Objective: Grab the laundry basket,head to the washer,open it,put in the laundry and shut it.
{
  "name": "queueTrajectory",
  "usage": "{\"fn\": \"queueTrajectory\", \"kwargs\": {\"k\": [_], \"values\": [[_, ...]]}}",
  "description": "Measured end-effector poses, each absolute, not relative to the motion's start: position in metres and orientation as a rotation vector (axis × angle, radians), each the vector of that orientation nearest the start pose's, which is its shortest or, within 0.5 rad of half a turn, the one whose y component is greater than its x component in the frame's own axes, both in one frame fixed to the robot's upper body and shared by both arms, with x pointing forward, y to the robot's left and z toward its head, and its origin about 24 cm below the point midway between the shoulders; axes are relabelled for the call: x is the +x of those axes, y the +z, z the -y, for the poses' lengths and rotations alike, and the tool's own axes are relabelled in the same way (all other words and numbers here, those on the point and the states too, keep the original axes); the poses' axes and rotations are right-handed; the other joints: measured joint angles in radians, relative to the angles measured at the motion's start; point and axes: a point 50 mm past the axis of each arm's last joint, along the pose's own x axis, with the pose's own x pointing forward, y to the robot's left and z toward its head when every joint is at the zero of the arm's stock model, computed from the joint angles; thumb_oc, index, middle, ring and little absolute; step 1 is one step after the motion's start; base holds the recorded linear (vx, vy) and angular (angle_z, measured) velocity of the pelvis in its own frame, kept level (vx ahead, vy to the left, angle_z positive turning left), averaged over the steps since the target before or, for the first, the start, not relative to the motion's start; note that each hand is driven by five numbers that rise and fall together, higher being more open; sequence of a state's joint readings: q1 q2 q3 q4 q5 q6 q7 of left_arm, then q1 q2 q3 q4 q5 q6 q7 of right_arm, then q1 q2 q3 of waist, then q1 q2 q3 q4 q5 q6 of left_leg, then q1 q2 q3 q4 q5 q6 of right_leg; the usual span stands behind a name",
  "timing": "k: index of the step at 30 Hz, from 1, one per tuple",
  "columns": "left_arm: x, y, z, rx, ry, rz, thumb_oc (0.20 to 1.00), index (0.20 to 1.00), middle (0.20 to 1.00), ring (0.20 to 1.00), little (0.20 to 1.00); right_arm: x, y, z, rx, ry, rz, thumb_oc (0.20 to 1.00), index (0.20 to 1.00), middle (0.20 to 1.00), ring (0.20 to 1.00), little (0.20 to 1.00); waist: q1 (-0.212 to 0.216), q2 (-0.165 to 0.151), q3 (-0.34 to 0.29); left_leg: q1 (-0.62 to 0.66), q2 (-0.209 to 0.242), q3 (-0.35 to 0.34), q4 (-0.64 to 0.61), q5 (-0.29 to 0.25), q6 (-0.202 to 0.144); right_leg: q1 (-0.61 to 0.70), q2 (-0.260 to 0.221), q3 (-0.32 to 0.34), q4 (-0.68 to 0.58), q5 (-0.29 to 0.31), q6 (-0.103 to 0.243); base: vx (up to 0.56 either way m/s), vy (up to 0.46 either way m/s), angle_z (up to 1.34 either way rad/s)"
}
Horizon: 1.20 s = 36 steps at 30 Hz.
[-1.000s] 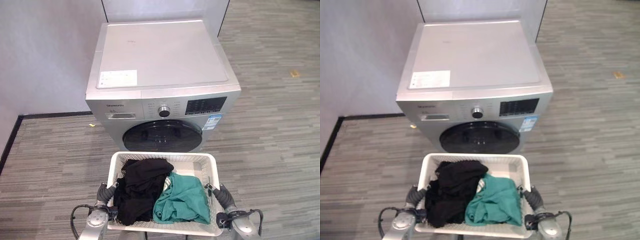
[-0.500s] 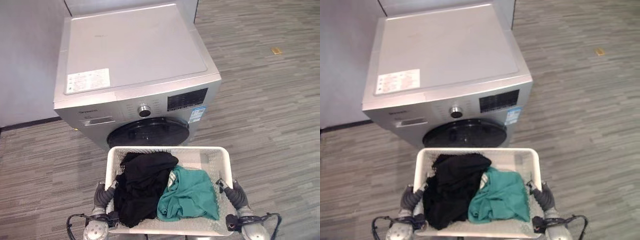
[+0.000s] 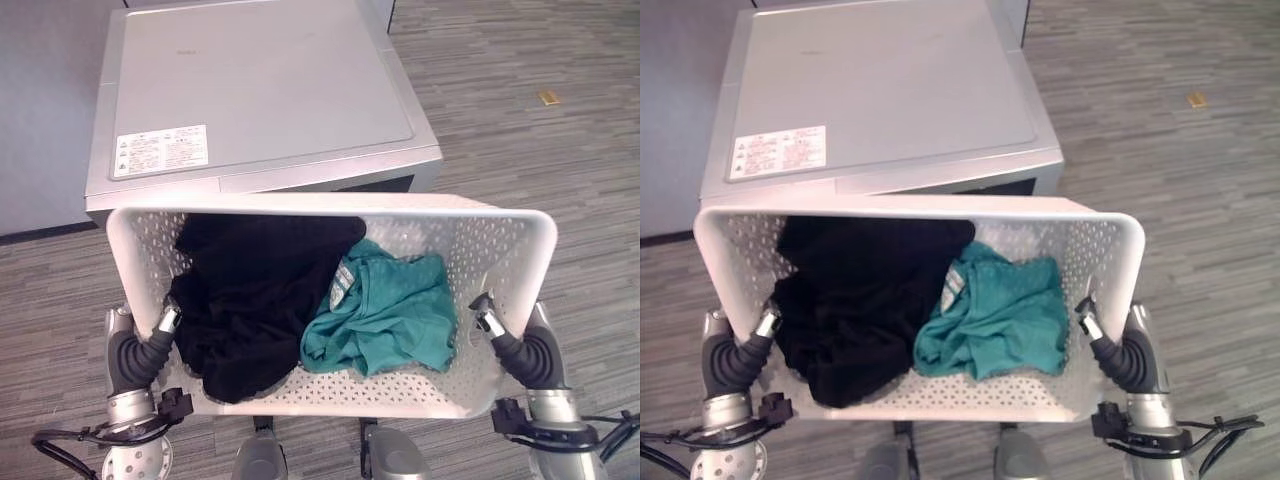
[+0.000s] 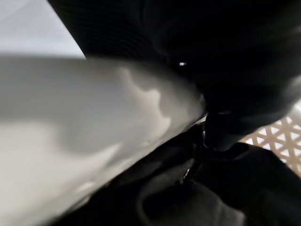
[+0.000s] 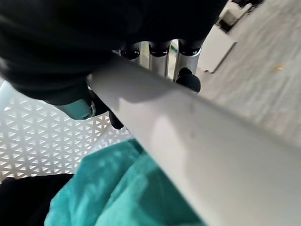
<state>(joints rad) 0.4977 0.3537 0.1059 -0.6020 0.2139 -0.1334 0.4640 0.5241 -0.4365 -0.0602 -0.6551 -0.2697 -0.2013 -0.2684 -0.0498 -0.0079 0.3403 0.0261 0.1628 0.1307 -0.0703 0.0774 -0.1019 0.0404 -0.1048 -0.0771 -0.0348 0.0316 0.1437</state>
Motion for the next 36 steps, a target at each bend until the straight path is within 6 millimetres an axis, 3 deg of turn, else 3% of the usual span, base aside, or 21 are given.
{"fn": "queueTrajectory", "kwargs": {"k": [3,5,6,9,11,12,13,15,17,21,29,34,36], "values": [[0.149,0.130,-0.227,0.562,0.454,0.419,0.200,0.200,0.200,0.200,0.200,0.148,0.137,0.207,-0.678,-0.150,0.469,0.200,0.200,0.200,0.200,0.200,0.012,-0.003,-0.006,0.009,0.002,-0.015,0.010,-0.009,0.005,0.017,0.000,-0.014,0.017,-0.020,0.001,0.10,-0.018,0.15],[0.160,0.144,-0.232,0.616,0.429,0.482,0.200,0.200,0.200,0.200,0.200,0.169,0.157,0.209,-0.712,-0.128,0.564,0.200,0.200,0.200,0.200,0.200,0.022,-0.001,-0.009,0.048,-0.001,-0.024,0.017,-0.017,0.004,0.066,-0.003,-0.019,0.018,-0.022,-0.001,0.12,-0.024,0.10],[0.172,0.157,-0.231,0.609,0.428,0.551,0.200,0.200,0.200,0.200,0.200,0.187,0.165,0.212,-0.698,-0.141,0.597,0.200,0.200,0.200,0.200,0.200,0.034,-0.002,-0.013,0.081,-0.002,-0.026,0.016,-0.026,0.003,0.103,-0.003,-0.021,0.013,-0.024,-0.002,0.10,-0.024,0.15],[0.206,0.174,-0.233,0.539,0.365,0.628,0.200,0.200,0.200,0.200,0.200,0.234,0.167,0.211,-0.525,-0.121,0.593,0.200,0.200,0.200,0.200,0.200,0.064,0.017,-0.135,0.080,-0.004,-0.048,0.014,-0.032,0.000,0.123,-0.004,-0.045,0.012,-0.041,-0.006,0.06,-0.036,0.29],[0.254,0.191,-0.243,0.552,0.273,0.583,0.200,0.200,0.200,0.200,0.200,0.272,0.169,0.206,-0.429,-0.037,0.498,0.200,0.200,0.200,0.200,0.200,0.072,0.033,-0.190,0.074,-0.006,-0.091,0.017,-0.020,-0.014,0.141,-0.002,-0.084,0.006,-0.038,-0.010,0.01,-0.030,0.43],[0.263,0.198,-0.246,0.545,0.271,0.579,0.200,0.200,0.200,0.200,0.200,0.278,0.171,0.205,-0.412,-0.016,0.476,0.200,0.200,0.200,0.200,0.200,0.078,0.039,-0.201,0.069,-0.003,-0.093,0.015,-0.018,-0.015,0.133,-0.001,-0.090,0.009,-0.041,-0.010,0.00,-0.030,0.19],[0.264,0.200,-0.245,0.519,0.267,0.586,0.200,0.200,0.200,0.200,0.200,0.279,0.173,0.203,-0.380,-0.011,0.480,0.200,0.200,0.200,0.200,0.200,0.083,0.041,-0.201,0.069,-0.005,-0.095,0.015,-0.016,-0.016,0.136,-0.001,-0.091,0.007,-0.040,-0.011,0.00,-0.038,0.17],[0.287,0.205,-0.226,0.420,0.171,0.570,0.200,0.200,0.200,0.200,0.200,0.287,0.164,0.218,-0.288,-0.008,0.373,0.200,0.200,0.200,0.200,0.200,0.103,0.040,-0.204,0.050,-0.008,-0.118,0.029,-0.010,-0.016,0.138,-0.002,-0.113,0.008,-0.039,-0.012,-0.01,-0.024,0.27],[0.299,0.200,-0.221,0.377,0.095,0.505,0.200,0.200,0.200,0.200,0.200,0.292,0.163,0.228,-0.272,0.027,0.297,0.200,0.200,0.200,0.200,0.200,0.102,0.041,-0.204,0.037,-0.011,-0.128,0.032,-0.005,-0.012,0.133,-0.003,-0.126,0.009,-0.039,-0.012,-0.01,-0.023,0.16],[0.338,0.179,-0.215,0.347,-0.017,0.272,0.200,0.200,0.200,0.200,0.200,0.329,0.168,0.240,-0.298,0.040,0.135,0.200,0.200,0.200,0.200,0.200,0.081,0.045,-0.202,0.035,-0.008,-0.128,0.028,0.004,-0.018,0.135,0.001,-0.125,-0.008,-0.031,-0.014,0.00,0.000,0.00],[0.367,0.193,-0.203,0.349,-0.042,0.200,0.200,0.200,0.200,0.200,0.200,0.341,0.157,0.246,-0.301,0.010,0.034,0.200,0.200,0.200,0.200,0.200,0.053,0.057,-0.197,-0.019,-0.008,-0.177,0.032,0.019,-0.028,0.120,0.011,-0.176,-0.023,-0.028,-0.019,0.01,-0.039,0.17],[0.379,0.190,-0.194,0.306,-0.026,0.177,0.200,0.200,0.200,0.200,0.200,0.360,0.182,0.253,-0.321,-0.047,0.068,0.200,0.200,0.200,0.200,0.200,0.054,0.036,-0.172,-0.123,-0.016,-0.170,0.184,0.023,-0.032,0.100,0.013,-0.213,0.009,-0.055,-0.038,0.02,0.008,0.21],[0.382,0.196,-0.183,0.298,-0.049,0.194,0.200,0.200,0.200,0.200,0.200,0.363,0.189,0.260,-0.338,-0.081,0.071,0.200,0.200,0.200,0.200,0.200,0.055,0.021,-0.153,-0.138,-0.015,-0.130,0.200,0.041,-0.038,0.113,0.004,-0.241,0.009,-0.058,-0.045,0.10,0.088,0.41]]}}
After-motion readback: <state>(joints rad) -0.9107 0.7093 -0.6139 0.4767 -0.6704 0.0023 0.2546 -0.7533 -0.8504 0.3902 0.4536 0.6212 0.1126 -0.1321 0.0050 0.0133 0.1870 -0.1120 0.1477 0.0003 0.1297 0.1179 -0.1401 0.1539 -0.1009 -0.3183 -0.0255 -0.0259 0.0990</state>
